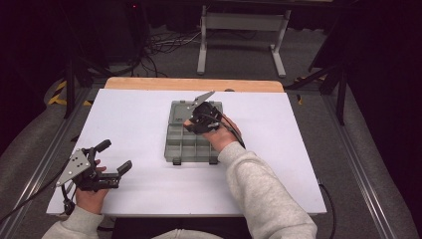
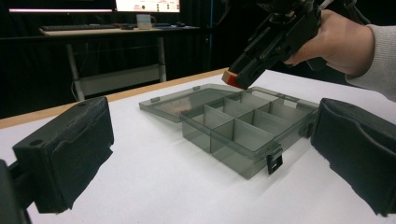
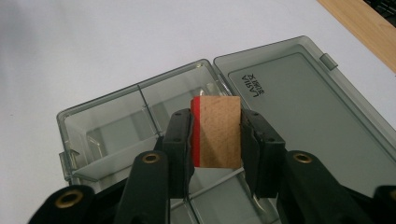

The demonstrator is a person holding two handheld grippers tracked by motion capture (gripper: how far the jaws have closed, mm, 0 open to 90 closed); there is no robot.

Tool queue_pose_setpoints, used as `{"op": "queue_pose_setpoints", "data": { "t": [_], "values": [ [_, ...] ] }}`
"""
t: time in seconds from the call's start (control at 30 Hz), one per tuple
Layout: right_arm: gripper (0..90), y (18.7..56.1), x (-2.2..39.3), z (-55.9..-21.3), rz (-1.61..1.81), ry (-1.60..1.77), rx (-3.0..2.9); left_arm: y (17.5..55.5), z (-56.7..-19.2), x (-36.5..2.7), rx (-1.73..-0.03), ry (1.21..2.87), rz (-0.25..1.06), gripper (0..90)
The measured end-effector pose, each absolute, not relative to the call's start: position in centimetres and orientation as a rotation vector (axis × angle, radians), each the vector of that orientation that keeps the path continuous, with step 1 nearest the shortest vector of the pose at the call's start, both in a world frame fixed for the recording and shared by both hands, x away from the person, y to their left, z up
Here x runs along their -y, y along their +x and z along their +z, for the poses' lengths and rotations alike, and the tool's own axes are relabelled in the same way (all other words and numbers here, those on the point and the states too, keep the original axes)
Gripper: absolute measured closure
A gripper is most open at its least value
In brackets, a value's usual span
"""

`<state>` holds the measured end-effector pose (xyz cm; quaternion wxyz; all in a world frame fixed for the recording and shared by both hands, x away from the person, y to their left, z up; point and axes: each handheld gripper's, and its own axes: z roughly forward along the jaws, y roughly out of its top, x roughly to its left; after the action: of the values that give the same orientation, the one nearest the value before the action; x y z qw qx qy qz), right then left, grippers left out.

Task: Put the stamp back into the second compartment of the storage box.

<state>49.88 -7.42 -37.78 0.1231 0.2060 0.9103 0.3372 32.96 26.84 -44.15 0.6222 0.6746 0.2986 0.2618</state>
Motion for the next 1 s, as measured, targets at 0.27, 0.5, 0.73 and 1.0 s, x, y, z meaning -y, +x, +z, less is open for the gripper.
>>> {"op": "queue_pose_setpoints", "data": {
  "t": [0.27,0.5,0.73,1.0],
  "values": [
    [65.5,50.4,7.2,-38.5,0.959,0.596,-2.673,33.0,-44.1,-26.9,-0.685,1.551,0.602,0.2],
    [65.5,50.7,6.9,-39.1,0.936,0.615,-2.704,32.9,-44.1,-26.9,-0.684,1.551,0.602,0.2],
    [65.5,51.0,6.7,-39.8,0.908,0.611,-2.727,32.9,-44.1,-26.9,-0.683,1.551,0.604,0.2],
    [65.5,51.3,6.6,-40.2,0.883,0.64,-2.747,32.9,-44.1,-26.9,-0.683,1.551,0.603,0.2]
  ]
}}
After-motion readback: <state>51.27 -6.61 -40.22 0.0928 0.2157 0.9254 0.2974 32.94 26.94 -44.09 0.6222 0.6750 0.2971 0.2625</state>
